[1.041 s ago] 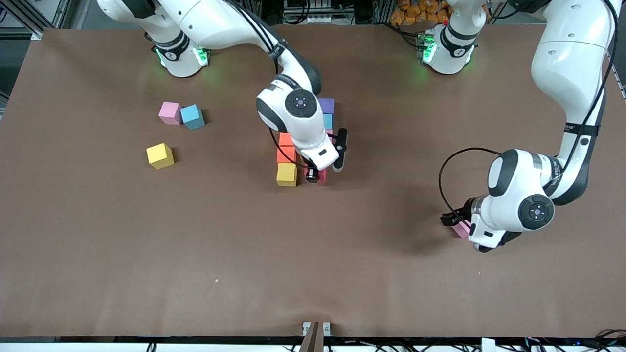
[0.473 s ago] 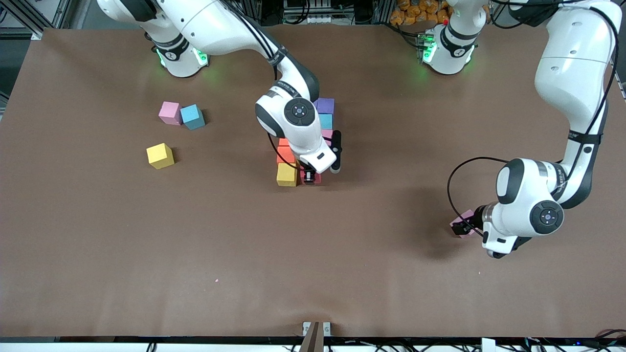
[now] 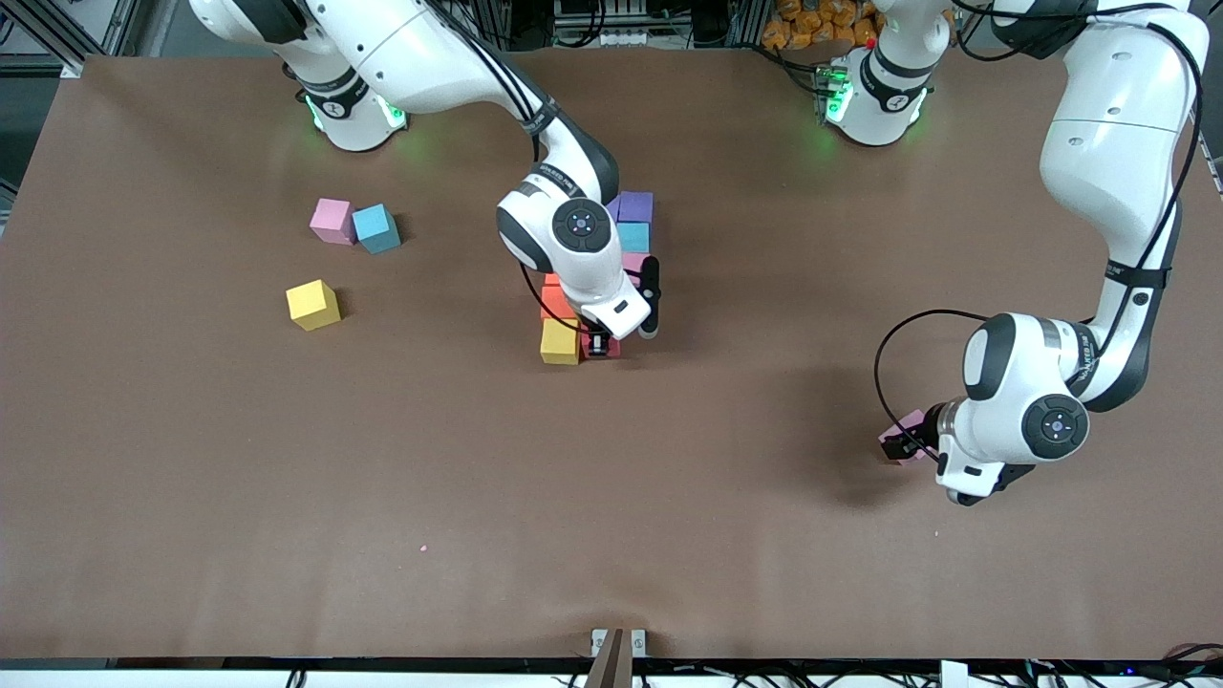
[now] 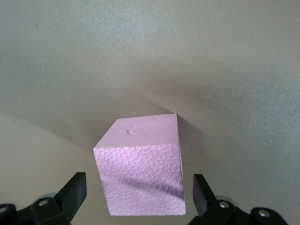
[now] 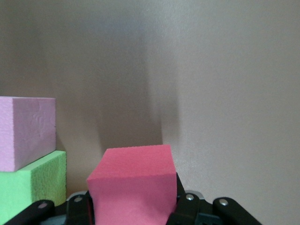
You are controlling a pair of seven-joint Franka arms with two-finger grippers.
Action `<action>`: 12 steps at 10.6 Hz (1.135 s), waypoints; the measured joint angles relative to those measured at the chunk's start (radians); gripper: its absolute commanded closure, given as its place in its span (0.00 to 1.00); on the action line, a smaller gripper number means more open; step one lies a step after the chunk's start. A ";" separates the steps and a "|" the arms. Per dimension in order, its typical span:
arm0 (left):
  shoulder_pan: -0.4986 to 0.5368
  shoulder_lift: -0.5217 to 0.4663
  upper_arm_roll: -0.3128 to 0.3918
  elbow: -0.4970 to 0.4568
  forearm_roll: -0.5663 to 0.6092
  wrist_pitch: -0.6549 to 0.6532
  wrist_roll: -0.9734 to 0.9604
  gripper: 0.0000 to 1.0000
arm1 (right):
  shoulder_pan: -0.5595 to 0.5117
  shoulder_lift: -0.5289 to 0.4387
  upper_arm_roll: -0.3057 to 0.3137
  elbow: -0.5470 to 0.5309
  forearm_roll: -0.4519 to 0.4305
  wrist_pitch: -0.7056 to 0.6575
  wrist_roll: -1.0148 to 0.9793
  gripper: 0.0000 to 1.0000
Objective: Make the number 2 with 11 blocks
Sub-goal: 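Place red on the shape with the right gripper while the left gripper grasps pink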
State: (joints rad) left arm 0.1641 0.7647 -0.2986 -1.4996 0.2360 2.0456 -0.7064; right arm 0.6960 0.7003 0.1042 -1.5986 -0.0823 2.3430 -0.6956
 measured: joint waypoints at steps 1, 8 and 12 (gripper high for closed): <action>0.000 0.002 0.000 0.000 0.000 0.000 0.000 0.17 | -0.005 0.001 0.000 -0.014 0.000 0.018 -0.001 0.64; -0.002 0.012 0.001 0.003 0.019 0.000 0.000 0.47 | -0.016 0.008 0.000 -0.034 0.000 0.039 -0.004 0.63; -0.015 0.007 -0.025 0.013 0.019 0.006 -0.057 0.47 | -0.016 0.009 0.000 -0.035 0.000 0.040 -0.004 0.59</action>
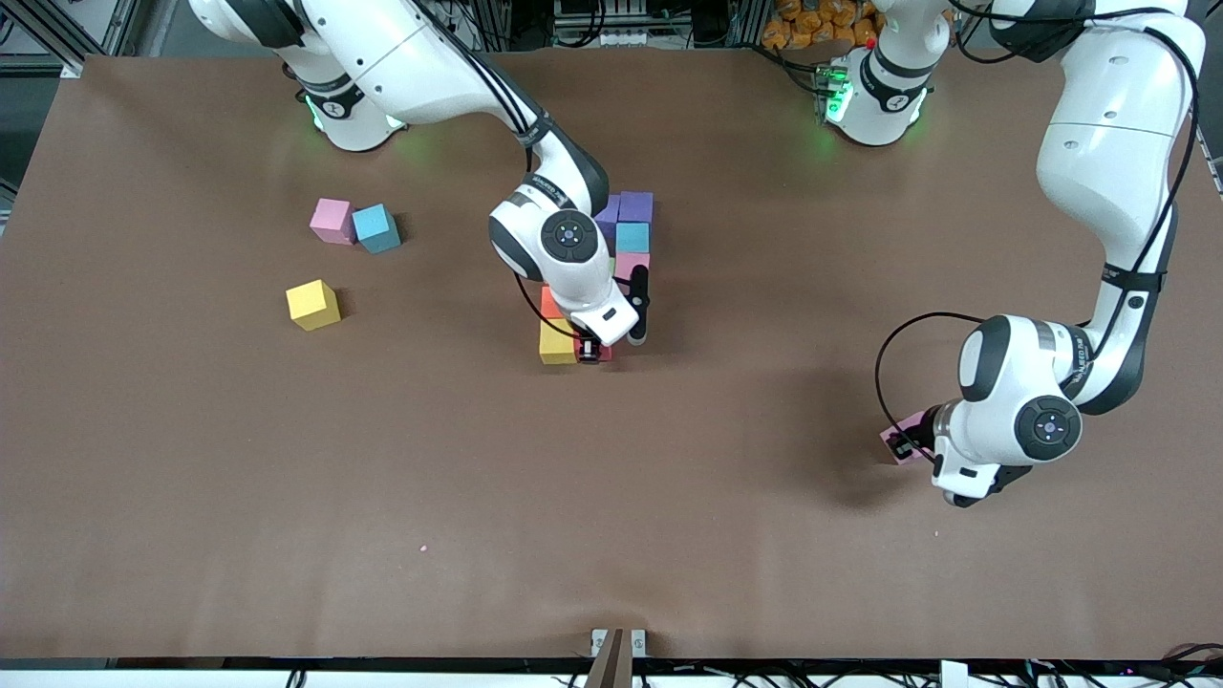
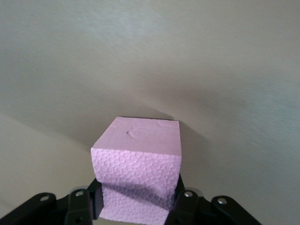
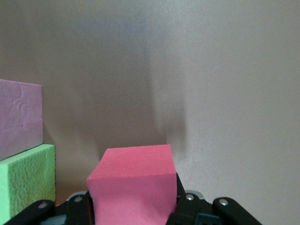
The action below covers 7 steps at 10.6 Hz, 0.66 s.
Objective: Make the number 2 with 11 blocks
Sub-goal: 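Place red on the shape with the right gripper while the left gripper grasps pink, then carry pink to the shape with the left gripper while the right gripper retracts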
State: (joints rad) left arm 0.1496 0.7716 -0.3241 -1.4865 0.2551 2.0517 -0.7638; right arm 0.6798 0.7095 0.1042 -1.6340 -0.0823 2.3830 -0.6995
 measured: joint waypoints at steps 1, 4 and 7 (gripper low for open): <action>-0.028 -0.005 -0.009 0.001 0.000 0.000 -0.063 0.47 | 0.000 0.001 0.000 0.000 0.000 0.002 0.000 0.52; -0.144 -0.010 -0.029 0.010 0.000 0.001 -0.305 0.47 | 0.000 0.003 0.001 -0.001 0.000 0.011 0.001 0.18; -0.241 -0.010 -0.034 0.018 -0.001 0.001 -0.491 0.47 | 0.001 0.002 0.002 0.000 0.001 0.017 0.005 0.00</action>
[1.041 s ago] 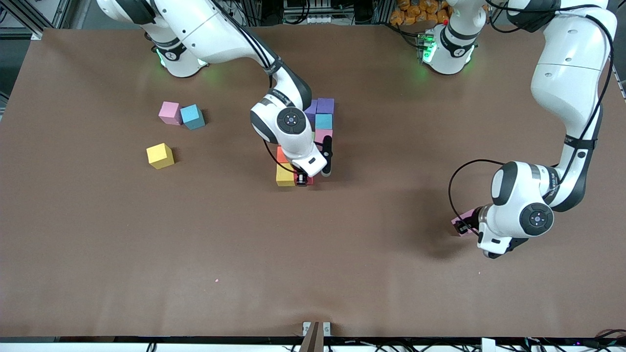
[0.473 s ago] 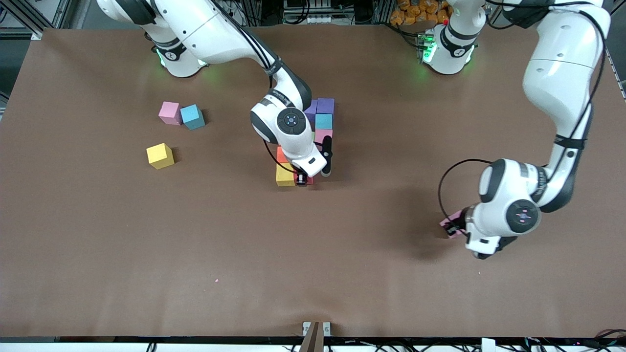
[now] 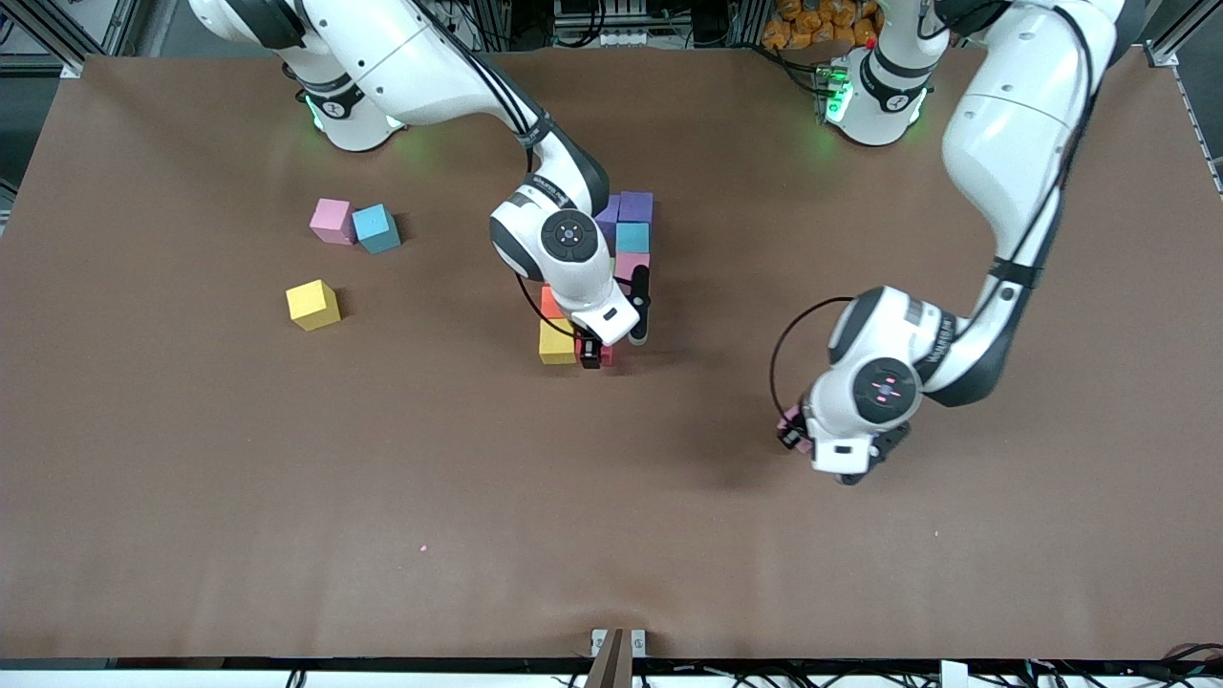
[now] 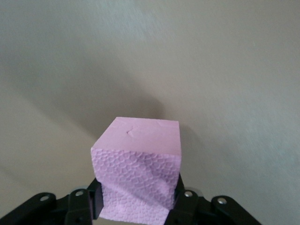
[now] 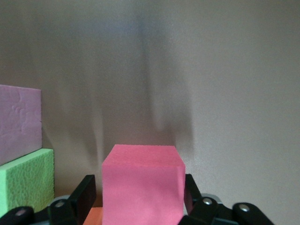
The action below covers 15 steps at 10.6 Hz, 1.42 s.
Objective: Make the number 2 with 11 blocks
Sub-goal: 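Carry pink to the shape with the left gripper while the right gripper retracts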
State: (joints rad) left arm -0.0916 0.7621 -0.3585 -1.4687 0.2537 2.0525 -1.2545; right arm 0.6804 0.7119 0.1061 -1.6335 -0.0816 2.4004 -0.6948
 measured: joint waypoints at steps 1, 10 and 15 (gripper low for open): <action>-0.018 0.000 0.000 0.000 -0.002 0.000 -0.037 0.47 | 0.001 -0.001 0.000 0.002 0.000 0.001 0.000 0.00; -0.130 0.001 -0.016 0.000 -0.100 0.017 -0.373 0.46 | -0.056 -0.306 -0.003 -0.023 0.000 -0.351 0.005 0.00; -0.238 0.013 -0.029 -0.002 -0.131 0.104 -0.704 0.46 | -0.350 -0.559 -0.015 -0.068 0.000 -0.470 0.002 0.00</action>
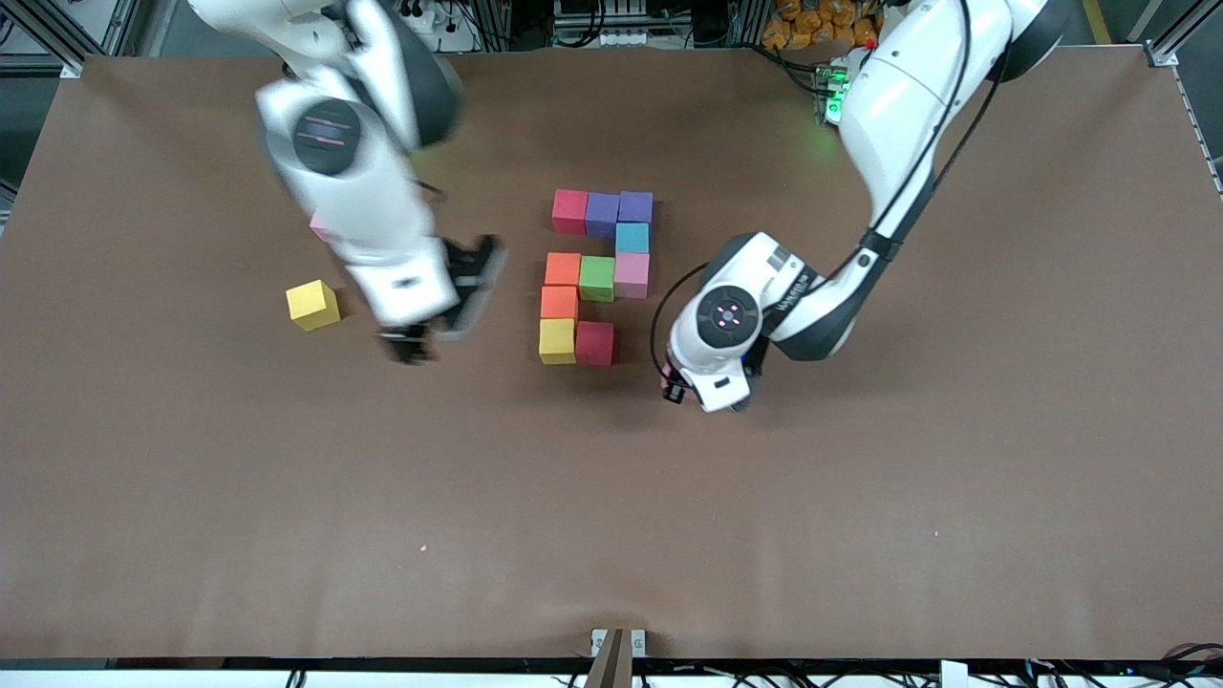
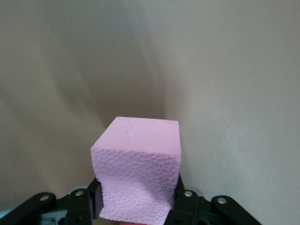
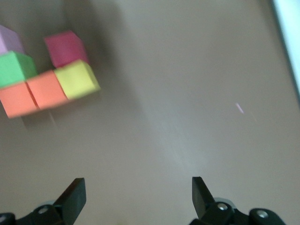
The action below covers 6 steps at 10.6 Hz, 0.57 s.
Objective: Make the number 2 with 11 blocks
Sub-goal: 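Carry pink to the shape with the left gripper while the right gripper retracts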
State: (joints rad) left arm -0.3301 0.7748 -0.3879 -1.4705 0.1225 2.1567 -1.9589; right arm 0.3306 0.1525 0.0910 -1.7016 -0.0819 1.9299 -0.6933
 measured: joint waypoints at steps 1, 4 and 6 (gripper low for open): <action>-0.013 0.003 0.001 0.000 -0.019 0.015 -0.036 0.46 | -0.071 -0.060 -0.004 -0.009 0.000 -0.018 -0.002 0.00; -0.057 0.027 0.003 -0.002 -0.031 0.068 -0.169 0.46 | -0.266 -0.151 -0.017 -0.010 0.008 0.004 0.073 0.00; -0.065 0.046 0.005 -0.003 -0.031 0.092 -0.230 0.46 | -0.330 -0.176 -0.020 -0.006 0.016 -0.033 0.313 0.00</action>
State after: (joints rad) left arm -0.3952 0.8209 -0.3833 -1.4731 0.0911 2.2489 -2.1889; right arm 0.0002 -0.0233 0.0710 -1.7077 -0.0664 1.8970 -0.3805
